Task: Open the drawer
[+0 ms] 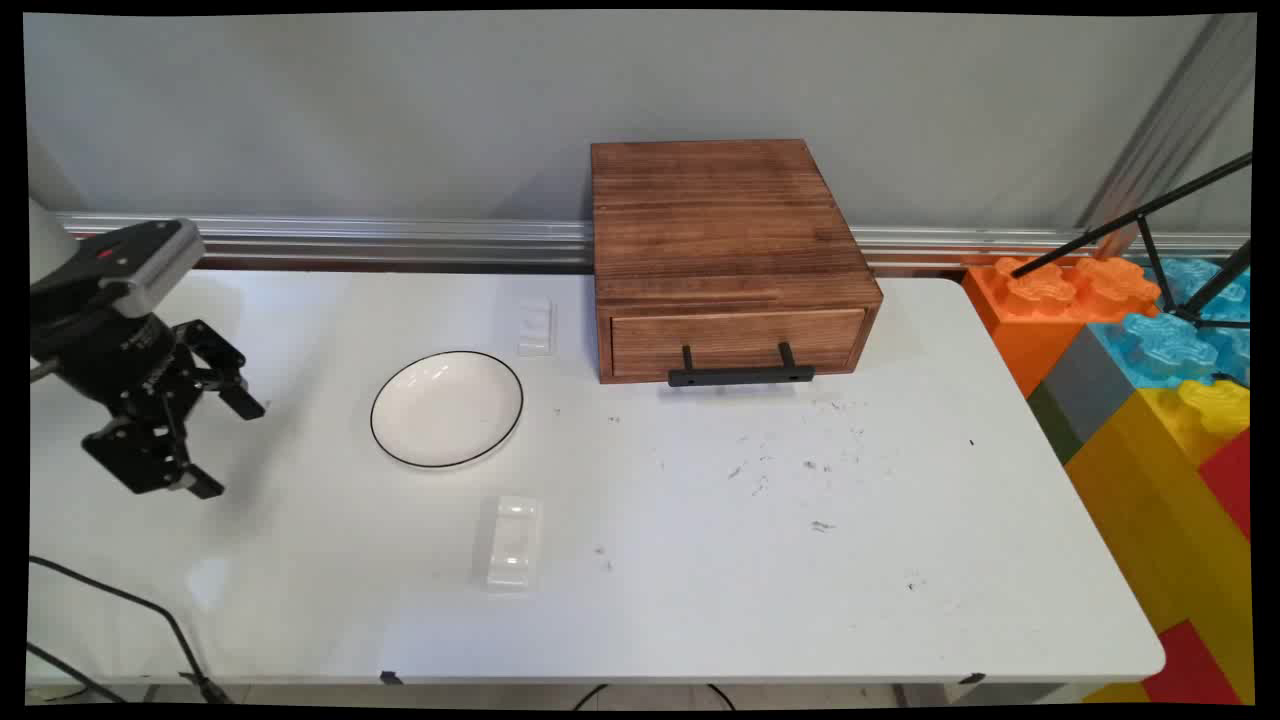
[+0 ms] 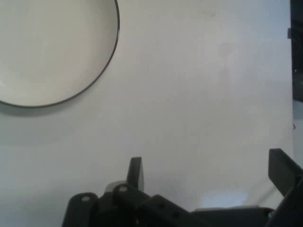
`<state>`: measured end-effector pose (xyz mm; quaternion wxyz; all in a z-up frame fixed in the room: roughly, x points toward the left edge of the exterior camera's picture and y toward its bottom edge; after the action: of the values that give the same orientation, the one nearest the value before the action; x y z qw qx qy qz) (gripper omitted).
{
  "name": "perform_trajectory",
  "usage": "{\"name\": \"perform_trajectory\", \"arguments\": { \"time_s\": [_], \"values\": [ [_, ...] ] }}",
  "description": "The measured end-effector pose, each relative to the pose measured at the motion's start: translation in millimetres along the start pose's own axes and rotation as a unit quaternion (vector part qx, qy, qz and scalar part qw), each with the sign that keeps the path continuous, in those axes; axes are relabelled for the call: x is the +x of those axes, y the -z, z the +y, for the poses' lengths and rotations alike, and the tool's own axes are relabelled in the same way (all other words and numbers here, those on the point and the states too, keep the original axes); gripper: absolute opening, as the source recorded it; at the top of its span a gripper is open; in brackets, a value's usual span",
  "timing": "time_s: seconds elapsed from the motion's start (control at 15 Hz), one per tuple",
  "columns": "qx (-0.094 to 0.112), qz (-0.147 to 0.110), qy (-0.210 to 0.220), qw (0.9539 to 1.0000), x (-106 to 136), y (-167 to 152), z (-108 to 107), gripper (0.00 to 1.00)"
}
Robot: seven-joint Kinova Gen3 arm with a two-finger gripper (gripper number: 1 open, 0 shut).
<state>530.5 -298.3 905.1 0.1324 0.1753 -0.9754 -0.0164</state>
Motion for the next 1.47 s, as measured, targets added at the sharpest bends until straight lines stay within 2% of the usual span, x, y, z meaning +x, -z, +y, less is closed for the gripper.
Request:
{"name": "perform_trajectory", "arguments": {
  "time_s": [0.13,0.27,0.53,0.67,1.0,1.07,1.27,1.47],
  "values": [
    [0.003,0.021,0.004,0.9998,9.4,-2.3,-1.5,1.0],
    [0.009,0.054,0.016,0.9984,29.1,-6.5,-5.4,1.0],
    [0.02,0.112,0.045,0.9925,74.5,-16.6,-15.7,1.0],
    [0.025,0.135,0.05,0.9893,108.8,-24.6,-22.0,1.0],
    [0.028,0.172,0.047,0.9836,195.3,-50.2,-29.6,1.0],
    [0.029,0.175,0.043,0.9831,210.2,-54.5,-29.7,1.0],
    [0.028,0.191,0.023,0.9808,281.1,-76.3,-28.0,1.0],
    [0.032,0.198,0.013,0.9797,324.1,-90.5,-28.9,1.0]
  ]
}}
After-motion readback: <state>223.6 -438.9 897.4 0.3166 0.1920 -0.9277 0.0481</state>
